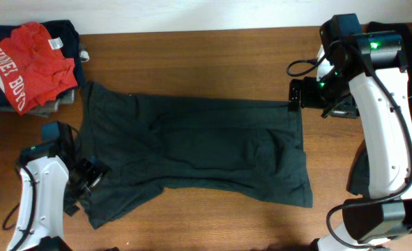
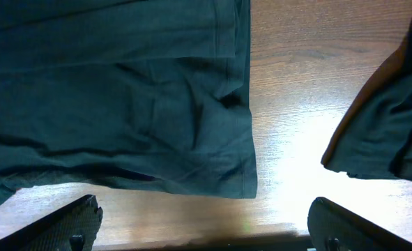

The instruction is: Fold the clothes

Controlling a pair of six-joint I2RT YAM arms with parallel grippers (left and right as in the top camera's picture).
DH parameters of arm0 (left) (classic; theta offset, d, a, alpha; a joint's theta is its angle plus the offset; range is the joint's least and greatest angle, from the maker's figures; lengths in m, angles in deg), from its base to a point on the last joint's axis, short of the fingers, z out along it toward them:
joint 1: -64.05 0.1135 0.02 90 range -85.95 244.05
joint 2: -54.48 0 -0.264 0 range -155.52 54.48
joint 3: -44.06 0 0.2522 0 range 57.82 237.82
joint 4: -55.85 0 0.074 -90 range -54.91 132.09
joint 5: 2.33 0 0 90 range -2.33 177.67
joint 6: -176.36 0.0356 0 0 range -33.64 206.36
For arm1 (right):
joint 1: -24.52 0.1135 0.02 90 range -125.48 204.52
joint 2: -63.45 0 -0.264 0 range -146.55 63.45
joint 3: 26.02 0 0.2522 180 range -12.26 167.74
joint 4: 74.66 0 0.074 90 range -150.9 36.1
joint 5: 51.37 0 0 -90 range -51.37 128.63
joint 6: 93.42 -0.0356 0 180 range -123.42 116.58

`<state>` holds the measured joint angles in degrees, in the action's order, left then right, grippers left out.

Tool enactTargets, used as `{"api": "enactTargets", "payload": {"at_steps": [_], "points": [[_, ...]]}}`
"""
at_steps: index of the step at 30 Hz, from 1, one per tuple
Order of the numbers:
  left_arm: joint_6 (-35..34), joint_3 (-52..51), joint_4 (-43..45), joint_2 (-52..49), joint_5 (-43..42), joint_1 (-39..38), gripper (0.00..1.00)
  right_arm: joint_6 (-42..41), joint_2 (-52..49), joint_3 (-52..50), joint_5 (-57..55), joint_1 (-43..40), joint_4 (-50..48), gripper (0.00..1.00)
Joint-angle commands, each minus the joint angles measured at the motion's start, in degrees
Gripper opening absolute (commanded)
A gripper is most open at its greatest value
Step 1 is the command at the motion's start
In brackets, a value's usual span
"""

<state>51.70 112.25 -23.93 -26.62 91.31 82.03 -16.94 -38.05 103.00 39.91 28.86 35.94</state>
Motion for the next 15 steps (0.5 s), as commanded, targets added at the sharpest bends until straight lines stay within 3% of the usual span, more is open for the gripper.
{"api": "enactTargets", "payload": {"at_steps": [1, 7, 15], "points": [[1.70, -4.98, 1.75, 0.76, -1.31, 0.26, 0.98, -0.72, 0.85, 0.00, -1.11, 0.15, -0.15, 0.99], [1.25, -10.25, 4.63, 0.76, -5.27, 0.26, 0.98, -0.70, 0.85, 0.00, -1.11, 0.15, -0.15, 0.99], [1.31, -13.42, 8.87, 0.76, -3.91, 0.26, 0.94, -0.72, 0.85, 0.00, -0.90, 0.15, 0.04, 0.99]]}}
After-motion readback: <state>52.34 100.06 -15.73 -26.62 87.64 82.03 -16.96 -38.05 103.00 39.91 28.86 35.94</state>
